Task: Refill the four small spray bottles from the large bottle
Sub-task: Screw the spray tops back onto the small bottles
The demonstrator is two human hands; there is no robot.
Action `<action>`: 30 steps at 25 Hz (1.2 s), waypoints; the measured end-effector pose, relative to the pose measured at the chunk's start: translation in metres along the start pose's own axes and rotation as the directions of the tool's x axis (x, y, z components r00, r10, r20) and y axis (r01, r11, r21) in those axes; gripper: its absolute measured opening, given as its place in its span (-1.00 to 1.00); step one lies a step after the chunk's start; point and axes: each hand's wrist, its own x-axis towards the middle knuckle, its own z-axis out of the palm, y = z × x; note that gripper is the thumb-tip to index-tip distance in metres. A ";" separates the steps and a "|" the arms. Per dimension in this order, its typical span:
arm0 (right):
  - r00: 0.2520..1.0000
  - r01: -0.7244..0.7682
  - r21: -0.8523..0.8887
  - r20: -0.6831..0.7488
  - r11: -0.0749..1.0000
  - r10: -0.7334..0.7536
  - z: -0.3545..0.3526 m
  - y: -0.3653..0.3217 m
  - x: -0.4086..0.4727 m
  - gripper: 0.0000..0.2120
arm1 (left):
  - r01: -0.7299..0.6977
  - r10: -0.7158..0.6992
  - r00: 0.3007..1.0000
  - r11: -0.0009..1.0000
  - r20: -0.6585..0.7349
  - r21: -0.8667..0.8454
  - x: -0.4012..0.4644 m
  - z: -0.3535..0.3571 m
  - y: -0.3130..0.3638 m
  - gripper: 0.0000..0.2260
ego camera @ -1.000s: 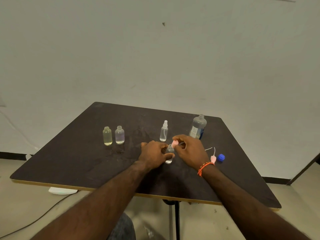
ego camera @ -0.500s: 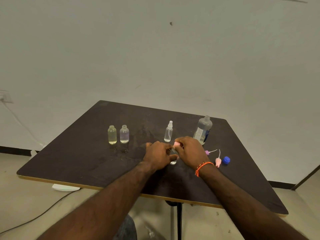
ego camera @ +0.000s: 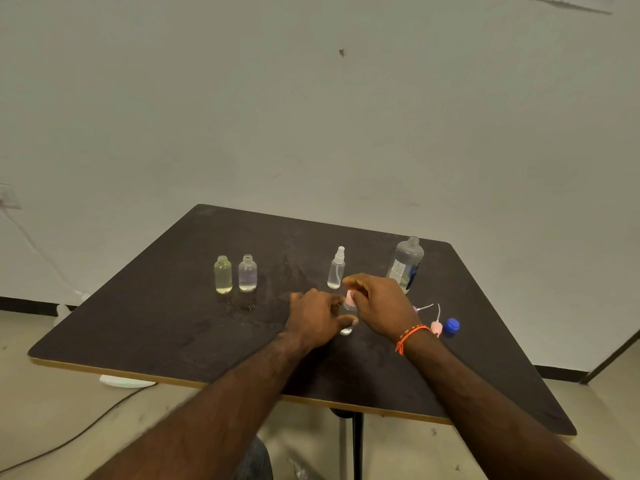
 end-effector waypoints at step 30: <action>0.987 -0.157 0.038 -0.025 0.987 0.158 0.006 0.006 -0.006 -0.53 | 0.003 -0.004 0.999 0.999 -0.048 -0.032 -0.002 0.004 0.000 -0.74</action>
